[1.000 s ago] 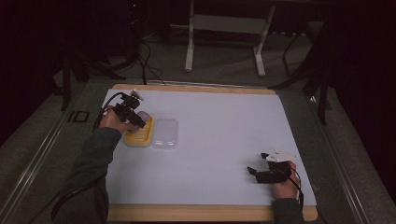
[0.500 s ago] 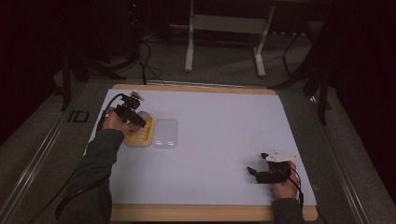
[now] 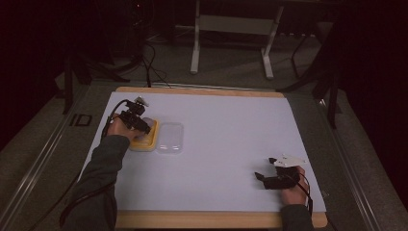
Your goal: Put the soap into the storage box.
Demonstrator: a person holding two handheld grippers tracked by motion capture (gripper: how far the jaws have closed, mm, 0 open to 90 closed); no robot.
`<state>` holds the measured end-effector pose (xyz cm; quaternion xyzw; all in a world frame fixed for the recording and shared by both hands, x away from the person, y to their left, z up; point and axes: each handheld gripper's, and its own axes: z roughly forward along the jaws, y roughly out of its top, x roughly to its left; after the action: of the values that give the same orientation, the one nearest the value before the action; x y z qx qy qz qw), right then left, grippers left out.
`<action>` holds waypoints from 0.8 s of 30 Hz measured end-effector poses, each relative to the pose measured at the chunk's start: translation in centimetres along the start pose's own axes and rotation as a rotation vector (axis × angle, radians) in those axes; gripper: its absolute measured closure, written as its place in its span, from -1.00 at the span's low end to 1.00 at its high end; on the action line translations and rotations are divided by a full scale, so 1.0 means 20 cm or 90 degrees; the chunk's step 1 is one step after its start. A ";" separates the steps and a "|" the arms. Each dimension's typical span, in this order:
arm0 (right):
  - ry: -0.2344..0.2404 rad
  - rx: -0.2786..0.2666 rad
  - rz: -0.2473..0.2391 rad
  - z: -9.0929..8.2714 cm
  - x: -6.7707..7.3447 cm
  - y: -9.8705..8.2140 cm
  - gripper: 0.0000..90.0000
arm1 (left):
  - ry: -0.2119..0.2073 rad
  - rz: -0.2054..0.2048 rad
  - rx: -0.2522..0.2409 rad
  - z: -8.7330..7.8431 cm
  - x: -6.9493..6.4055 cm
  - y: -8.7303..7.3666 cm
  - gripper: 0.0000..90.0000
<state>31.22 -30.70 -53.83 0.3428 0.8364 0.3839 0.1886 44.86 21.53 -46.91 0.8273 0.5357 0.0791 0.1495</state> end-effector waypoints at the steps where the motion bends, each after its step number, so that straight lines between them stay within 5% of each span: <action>1: 0.000 0.000 0.000 0.00 0.00 0.00 -0.67 | 0.000 -0.001 0.001 0.01 0.00 0.00 0.10; 15: 0.000 0.001 -0.001 0.00 0.00 0.00 -0.67 | -0.017 0.006 0.029 0.09 0.00 -0.02 0.10; 24: 0.000 0.001 -0.002 0.00 0.00 0.00 -0.67 | -0.033 0.011 0.000 0.06 0.02 -0.05 -0.17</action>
<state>31.24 -30.69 -53.85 0.3415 0.8372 0.3833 0.1888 44.61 22.08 -48.46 0.8335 0.5246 0.0590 0.1628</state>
